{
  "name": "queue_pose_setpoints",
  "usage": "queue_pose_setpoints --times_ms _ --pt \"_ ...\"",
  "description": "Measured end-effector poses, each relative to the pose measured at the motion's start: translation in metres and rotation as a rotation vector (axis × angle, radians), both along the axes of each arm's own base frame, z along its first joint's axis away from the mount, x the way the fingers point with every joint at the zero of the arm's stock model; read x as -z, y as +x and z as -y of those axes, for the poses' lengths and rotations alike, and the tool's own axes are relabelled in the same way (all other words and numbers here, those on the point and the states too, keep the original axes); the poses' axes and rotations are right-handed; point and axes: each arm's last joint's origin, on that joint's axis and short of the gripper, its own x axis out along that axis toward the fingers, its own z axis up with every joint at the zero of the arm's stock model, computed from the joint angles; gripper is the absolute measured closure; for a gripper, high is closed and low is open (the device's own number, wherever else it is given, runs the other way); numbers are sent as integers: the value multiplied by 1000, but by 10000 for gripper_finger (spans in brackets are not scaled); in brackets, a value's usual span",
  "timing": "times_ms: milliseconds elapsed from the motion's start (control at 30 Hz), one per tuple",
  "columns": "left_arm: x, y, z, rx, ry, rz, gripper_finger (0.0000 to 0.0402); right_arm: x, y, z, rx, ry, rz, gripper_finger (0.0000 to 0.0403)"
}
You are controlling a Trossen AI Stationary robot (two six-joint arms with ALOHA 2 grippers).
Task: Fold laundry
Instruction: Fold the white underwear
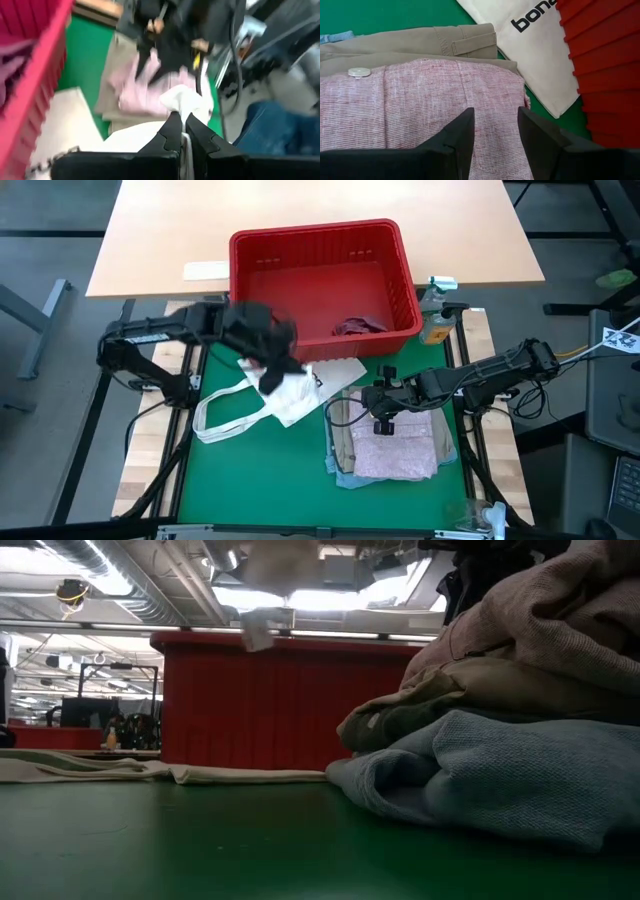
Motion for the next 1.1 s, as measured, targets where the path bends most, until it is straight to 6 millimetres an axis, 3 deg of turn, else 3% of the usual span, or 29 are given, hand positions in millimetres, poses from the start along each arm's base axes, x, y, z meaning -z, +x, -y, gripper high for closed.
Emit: queue_pose_setpoints --times_ms 400,700,867,1100 --pt "11 -4 91 114 168 -62 401 0 0 0 0 0 0 251" --pt "28 -4 139 142 262 -85 401 -6 11 -4 42 94 135 251" --pt "62 -1 153 73 302 -168 401 -13 20 -9 51 237 243 251" --pt "131 8 148 -92 217 -199 401 -15 22 -17 -1 403 234 251"
